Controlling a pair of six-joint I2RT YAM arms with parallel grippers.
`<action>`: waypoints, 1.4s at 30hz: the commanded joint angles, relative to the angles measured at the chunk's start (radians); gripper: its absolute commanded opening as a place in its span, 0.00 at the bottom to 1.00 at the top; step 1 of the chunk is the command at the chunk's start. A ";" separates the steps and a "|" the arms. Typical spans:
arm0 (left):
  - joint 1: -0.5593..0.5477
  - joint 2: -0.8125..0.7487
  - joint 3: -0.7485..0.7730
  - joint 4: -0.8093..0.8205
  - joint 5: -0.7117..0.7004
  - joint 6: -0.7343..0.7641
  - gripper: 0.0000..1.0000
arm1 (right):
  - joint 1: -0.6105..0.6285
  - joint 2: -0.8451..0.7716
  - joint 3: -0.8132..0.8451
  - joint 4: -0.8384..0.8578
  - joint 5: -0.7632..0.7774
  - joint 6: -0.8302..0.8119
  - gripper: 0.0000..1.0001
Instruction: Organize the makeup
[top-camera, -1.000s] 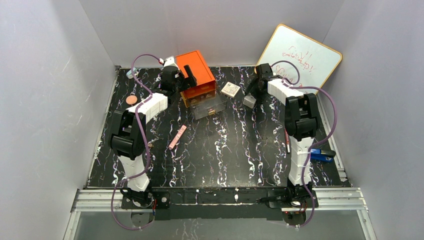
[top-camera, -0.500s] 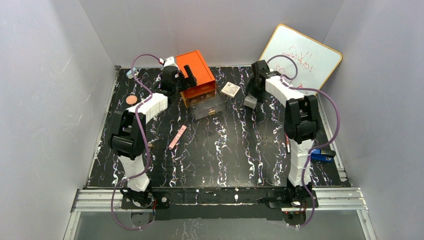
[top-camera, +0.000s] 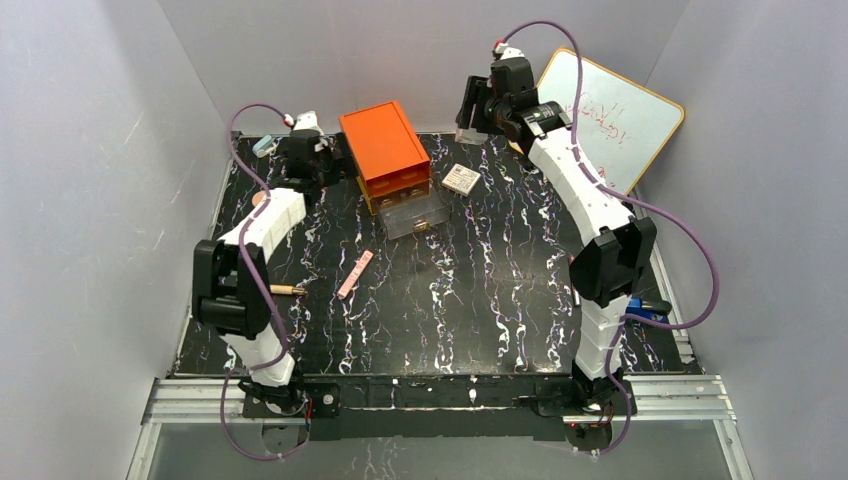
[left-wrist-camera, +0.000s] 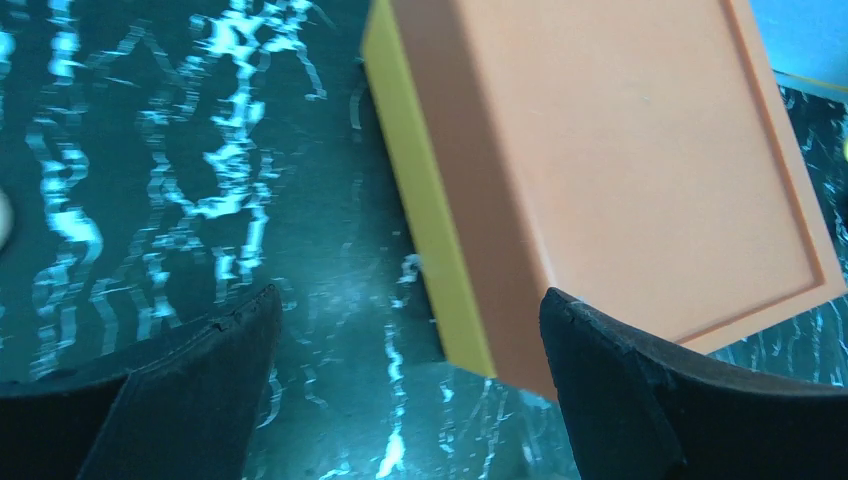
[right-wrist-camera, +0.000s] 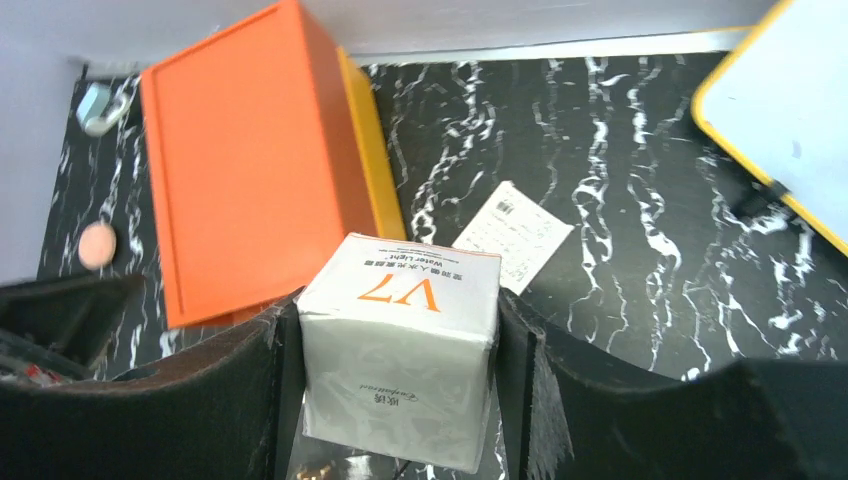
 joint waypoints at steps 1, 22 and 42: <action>0.031 -0.150 -0.029 -0.060 -0.081 0.065 0.98 | 0.062 -0.044 -0.052 0.180 -0.132 -0.113 0.01; 0.038 -0.219 -0.077 -0.060 -0.104 0.057 0.99 | 0.176 0.033 0.002 0.125 -0.389 -0.304 0.01; 0.042 -0.211 -0.084 -0.060 -0.092 0.055 0.99 | 0.187 0.026 -0.235 0.116 -0.414 -0.315 0.01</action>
